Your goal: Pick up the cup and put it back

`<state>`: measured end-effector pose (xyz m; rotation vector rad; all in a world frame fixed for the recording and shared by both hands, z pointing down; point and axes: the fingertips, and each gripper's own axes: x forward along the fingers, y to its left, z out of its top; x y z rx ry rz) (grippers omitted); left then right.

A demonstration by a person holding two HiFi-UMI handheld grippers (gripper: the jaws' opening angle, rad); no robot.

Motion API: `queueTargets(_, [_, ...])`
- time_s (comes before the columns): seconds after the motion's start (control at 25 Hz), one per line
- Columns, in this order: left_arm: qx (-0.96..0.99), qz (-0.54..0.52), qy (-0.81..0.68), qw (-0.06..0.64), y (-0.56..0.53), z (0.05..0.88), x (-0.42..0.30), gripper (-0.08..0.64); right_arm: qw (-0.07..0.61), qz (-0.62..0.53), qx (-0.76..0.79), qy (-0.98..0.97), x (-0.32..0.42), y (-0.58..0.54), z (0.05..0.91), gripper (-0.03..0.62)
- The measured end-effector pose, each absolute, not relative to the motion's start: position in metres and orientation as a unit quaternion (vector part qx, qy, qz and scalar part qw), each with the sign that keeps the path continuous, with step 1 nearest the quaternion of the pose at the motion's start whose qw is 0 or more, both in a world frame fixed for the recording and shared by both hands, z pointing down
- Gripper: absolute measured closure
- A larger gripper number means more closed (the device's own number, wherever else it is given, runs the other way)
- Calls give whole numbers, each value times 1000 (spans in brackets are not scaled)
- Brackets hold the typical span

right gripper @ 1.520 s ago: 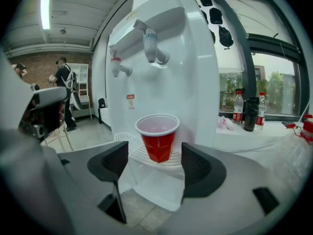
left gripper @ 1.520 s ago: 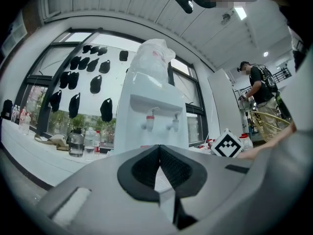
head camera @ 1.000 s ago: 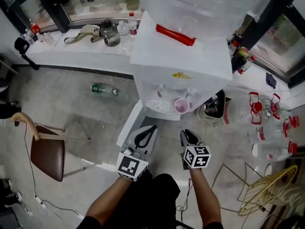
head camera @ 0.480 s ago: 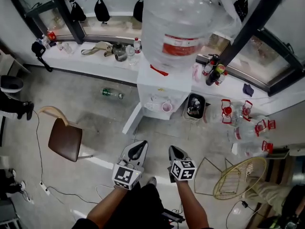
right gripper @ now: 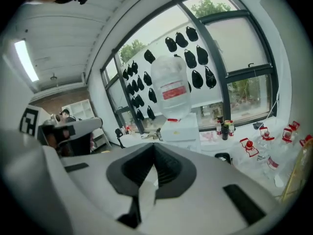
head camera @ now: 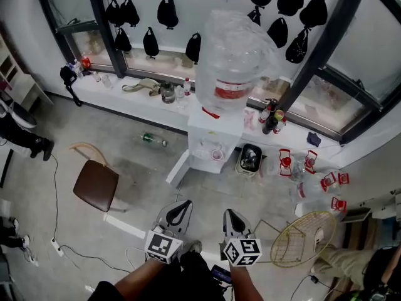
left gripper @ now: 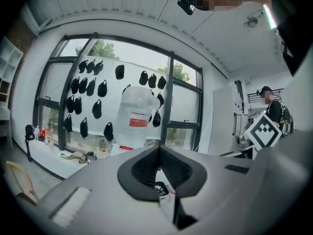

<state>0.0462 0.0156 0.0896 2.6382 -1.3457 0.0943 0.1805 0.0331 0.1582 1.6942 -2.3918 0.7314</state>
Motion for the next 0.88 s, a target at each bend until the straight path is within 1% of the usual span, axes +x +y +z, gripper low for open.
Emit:
queueTargets(0.12, [891,20,-445,88,36,68,35,554,37,216,571,-791,172,56,117,597])
queueTargets(0.28, [895,18,-439,76,47,48,15,554,29,170,588,-790,157,71,74,597])
queueTargets(0.4, [899,14,-432,71,48,37,7,554,15,163,601,-782,150,76,54,597])
queueTargets(0.6, [906,9,-420,58,48,30,-3,554,14,145,613,-777,143,81,45,597])
queueTargets(0.88, [908,8,-414,57,49,31,-9,554,20,140,619,-773,133,88,48,597])
